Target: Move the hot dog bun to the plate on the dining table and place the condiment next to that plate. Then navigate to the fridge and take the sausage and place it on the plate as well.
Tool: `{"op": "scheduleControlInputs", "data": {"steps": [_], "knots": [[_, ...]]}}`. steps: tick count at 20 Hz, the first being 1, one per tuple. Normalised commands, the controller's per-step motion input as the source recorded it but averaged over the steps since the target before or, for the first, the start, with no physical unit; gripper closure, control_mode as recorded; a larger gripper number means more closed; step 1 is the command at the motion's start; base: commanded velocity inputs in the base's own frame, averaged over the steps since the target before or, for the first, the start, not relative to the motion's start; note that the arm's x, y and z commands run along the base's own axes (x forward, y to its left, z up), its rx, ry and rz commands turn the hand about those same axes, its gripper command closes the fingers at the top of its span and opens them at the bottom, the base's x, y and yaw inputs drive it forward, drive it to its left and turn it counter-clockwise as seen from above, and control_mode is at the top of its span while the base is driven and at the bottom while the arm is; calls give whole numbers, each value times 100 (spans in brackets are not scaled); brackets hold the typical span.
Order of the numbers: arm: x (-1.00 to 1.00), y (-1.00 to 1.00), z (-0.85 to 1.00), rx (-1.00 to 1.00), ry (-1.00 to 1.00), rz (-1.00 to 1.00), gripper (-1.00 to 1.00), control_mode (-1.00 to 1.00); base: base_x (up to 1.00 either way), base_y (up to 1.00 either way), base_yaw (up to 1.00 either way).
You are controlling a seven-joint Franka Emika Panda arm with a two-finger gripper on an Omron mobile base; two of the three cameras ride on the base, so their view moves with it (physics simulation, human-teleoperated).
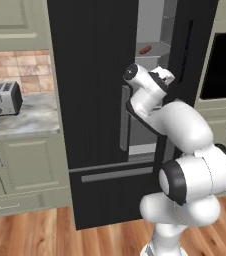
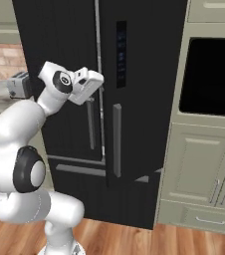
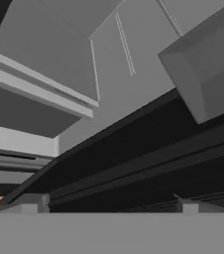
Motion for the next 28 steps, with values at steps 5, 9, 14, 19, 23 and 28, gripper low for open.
{"op": "scheduleControlInputs", "data": {"steps": [5, 9, 14, 19, 23, 28], "knots": [[-4, -73, 0, 0, 0, -7, -100, -100, 0, 0, 0], [-22, -92, 0, 0, -1, -8, -100, -100, 0, 0, 0], [-52, -100, -10, 4, -7, -13, -100, -100, 0, 0, 0], [-48, -100, -13, 9, -7, -15, -100, -100, 0, 0, 0], [-20, -100, -4, 9, -5, -14, -100, -100, 0, 0, 0], [-1, -100, 0, 7, -10, -11, -100, -100, 0, 0, 0]]}}
